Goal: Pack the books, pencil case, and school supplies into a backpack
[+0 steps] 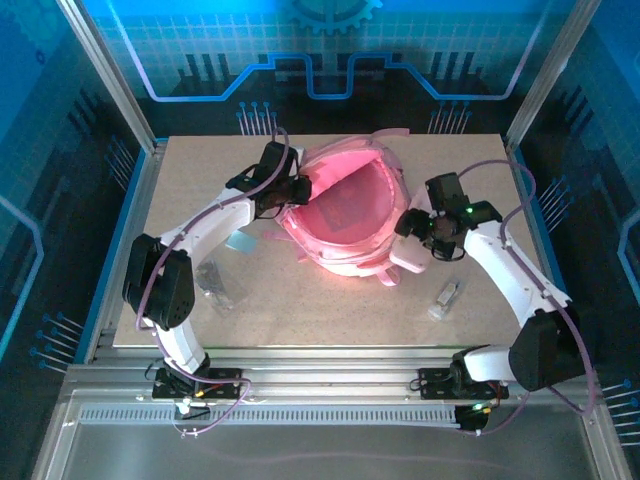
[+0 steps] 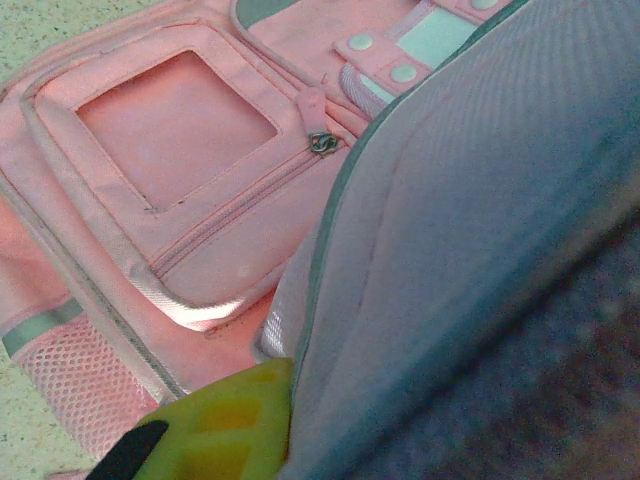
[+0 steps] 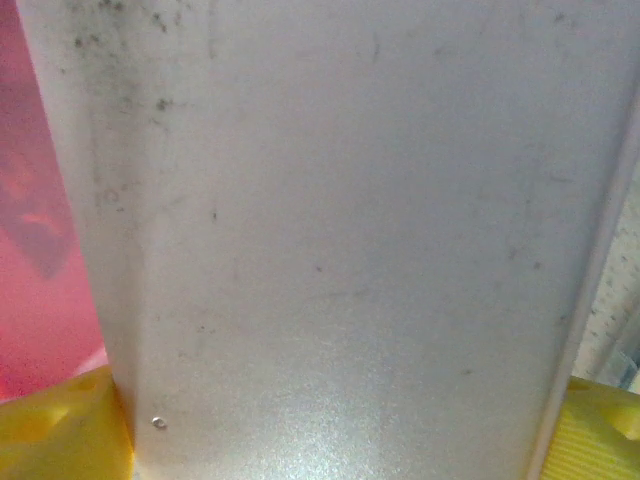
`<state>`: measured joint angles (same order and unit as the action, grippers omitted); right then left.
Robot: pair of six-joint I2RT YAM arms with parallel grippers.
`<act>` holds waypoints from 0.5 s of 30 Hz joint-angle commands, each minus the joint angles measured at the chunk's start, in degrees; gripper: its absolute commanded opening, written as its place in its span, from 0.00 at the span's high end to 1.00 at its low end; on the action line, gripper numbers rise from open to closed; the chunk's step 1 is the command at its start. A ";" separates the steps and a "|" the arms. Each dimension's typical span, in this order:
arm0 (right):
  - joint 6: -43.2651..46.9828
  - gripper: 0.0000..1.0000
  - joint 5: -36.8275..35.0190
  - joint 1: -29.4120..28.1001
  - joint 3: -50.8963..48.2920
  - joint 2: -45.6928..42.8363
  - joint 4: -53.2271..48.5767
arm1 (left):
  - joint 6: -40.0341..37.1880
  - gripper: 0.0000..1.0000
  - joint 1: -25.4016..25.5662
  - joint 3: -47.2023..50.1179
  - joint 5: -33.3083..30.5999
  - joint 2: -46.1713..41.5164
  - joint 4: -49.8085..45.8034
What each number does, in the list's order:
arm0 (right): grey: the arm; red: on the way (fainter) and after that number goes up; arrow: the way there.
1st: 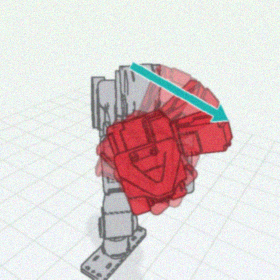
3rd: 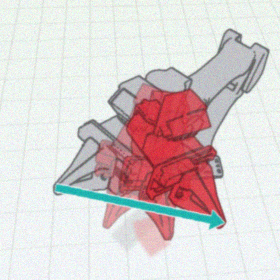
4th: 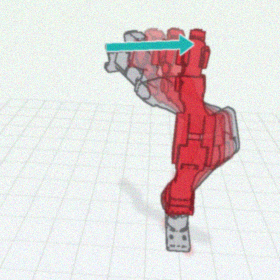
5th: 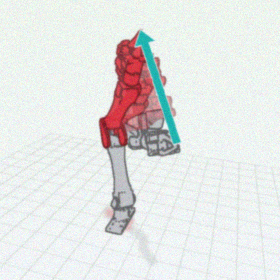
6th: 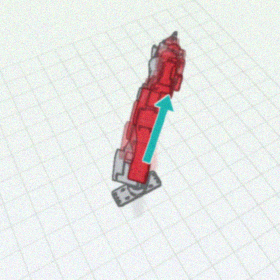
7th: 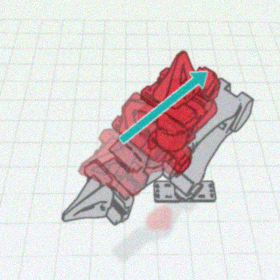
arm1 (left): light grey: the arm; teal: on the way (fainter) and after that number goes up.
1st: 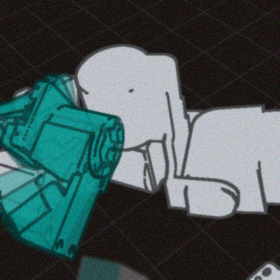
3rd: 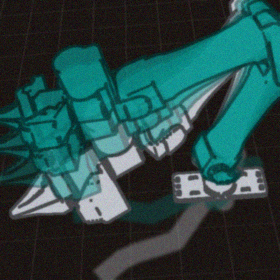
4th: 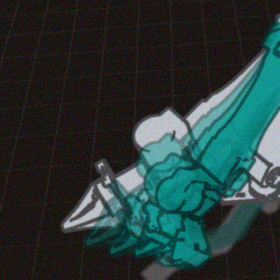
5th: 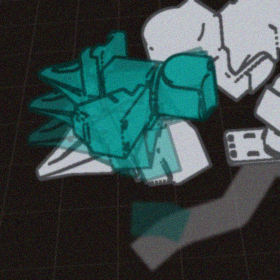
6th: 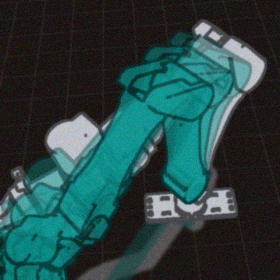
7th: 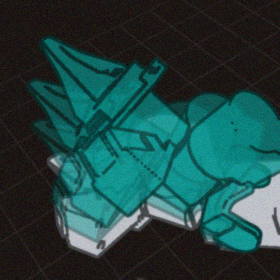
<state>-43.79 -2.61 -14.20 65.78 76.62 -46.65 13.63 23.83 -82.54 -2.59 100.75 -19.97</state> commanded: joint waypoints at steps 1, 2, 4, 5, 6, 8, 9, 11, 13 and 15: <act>3.38 0.15 6.45 -0.56 2.61 0.74 0.61 | 2.89 1.00 -0.28 -3.86 5.35 -2.14 4.40; 3.17 0.15 9.07 -1.09 3.13 1.93 3.00 | 2.98 1.00 -0.33 -3.85 6.14 -1.98 4.58; 2.72 0.15 13.70 -2.63 4.41 5.21 8.40 | 3.38 1.00 -0.22 -3.94 7.96 -1.88 4.75; 2.08 0.14 15.74 -3.31 5.27 7.27 10.79 | 3.65 1.00 -0.24 -4.02 9.00 -1.86 4.93; 1.43 0.14 17.17 -3.74 6.09 8.98 12.76 | 3.98 1.00 -0.27 -4.16 9.71 -1.74 4.94; -0.16 0.14 18.19 -4.88 8.20 12.87 16.38 | 4.29 1.00 -0.21 -4.56 10.81 -1.54 4.89; -0.77 0.14 18.16 -5.45 9.05 14.27 17.87 | 4.49 1.00 -0.11 -4.69 11.27 -1.48 4.92; -2.27 0.14 17.21 -6.53 11.47 17.55 20.11 | 4.70 1.00 -0.04 -5.04 12.56 -1.27 4.85; -4.04 0.12 16.35 -7.05 13.93 20.98 20.98 | 4.90 1.00 0.11 -5.26 13.72 -1.10 4.85; -5.77 0.10 14.41 -7.38 16.41 24.44 20.66 | 5.05 1.00 0.37 -5.42 14.63 -1.16 4.98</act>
<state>-46.24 12.47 -20.82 77.91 98.15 -30.22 15.16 23.57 -83.22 3.70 100.77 -20.82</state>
